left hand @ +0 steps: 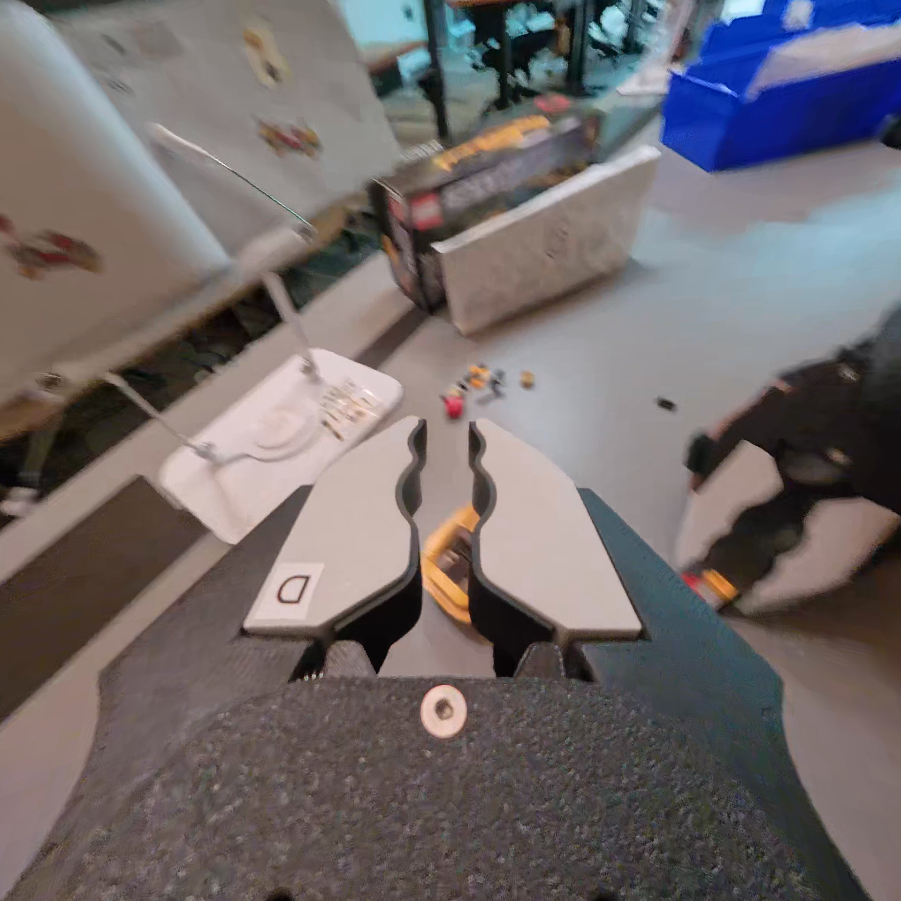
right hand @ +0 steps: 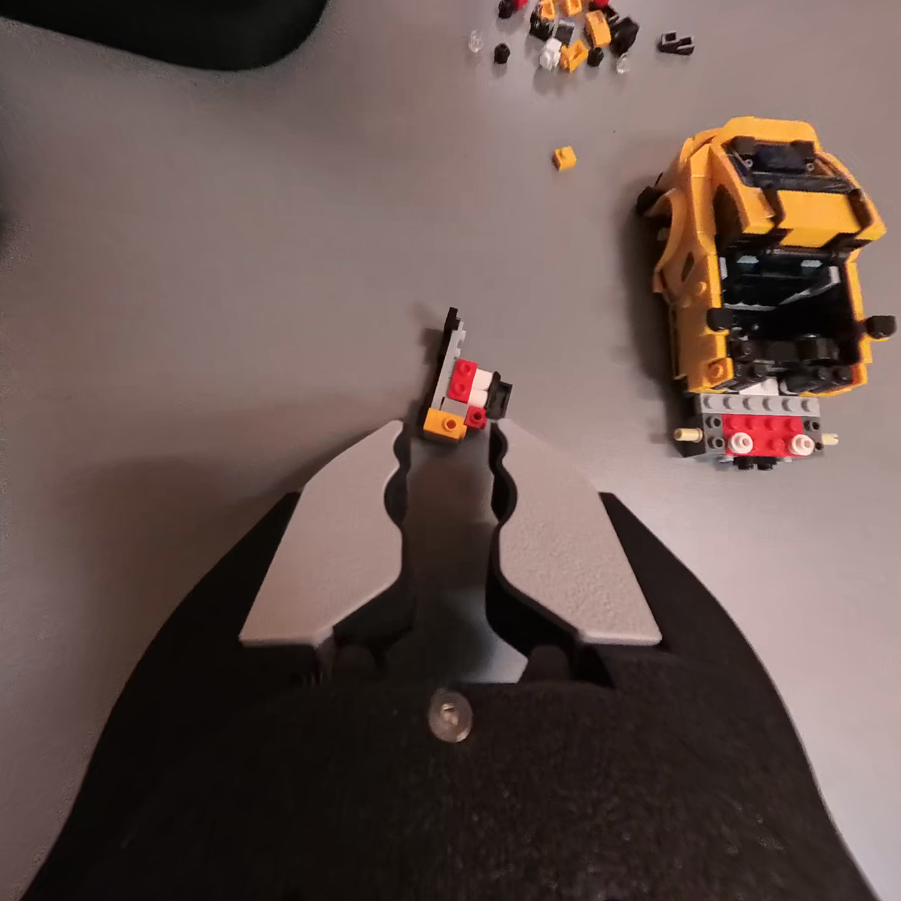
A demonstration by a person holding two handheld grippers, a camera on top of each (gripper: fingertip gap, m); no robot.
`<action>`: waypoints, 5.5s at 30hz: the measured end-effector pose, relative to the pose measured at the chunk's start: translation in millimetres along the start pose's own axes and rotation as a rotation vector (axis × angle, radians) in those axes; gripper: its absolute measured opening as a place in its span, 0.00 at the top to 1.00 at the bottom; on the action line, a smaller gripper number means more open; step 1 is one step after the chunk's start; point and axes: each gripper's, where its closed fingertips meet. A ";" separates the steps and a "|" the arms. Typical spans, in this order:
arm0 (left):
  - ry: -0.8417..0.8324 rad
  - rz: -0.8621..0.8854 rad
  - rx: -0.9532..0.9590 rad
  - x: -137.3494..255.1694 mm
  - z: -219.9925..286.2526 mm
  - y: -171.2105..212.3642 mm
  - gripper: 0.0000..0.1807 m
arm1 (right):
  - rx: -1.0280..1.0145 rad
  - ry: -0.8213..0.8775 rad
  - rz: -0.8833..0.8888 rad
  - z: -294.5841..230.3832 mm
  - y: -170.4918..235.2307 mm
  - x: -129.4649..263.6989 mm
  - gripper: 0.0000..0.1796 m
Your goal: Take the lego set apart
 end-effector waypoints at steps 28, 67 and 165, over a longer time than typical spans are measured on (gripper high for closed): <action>0.529 -0.225 0.210 18.5 134.0 106.1 0.90 | 0.018 -0.027 0.518 12.4 -51.7 60.0 0.83; 0.637 -0.021 0.152 39.2 148.0 78.2 0.84 | 0.408 0.179 0.475 -9.8 -68.1 65.2 0.98; 0.609 -0.109 -0.091 33.8 168.5 104.9 0.83 | 0.009 -0.189 0.244 -18.9 -20.2 29.9 0.89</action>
Point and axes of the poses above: each gripper's, where its closed fingertips meet, x back along the fingers, y out of its underside, z = x × y across the jaws, and after that the axes turned 12 degrees about -y, right-handed
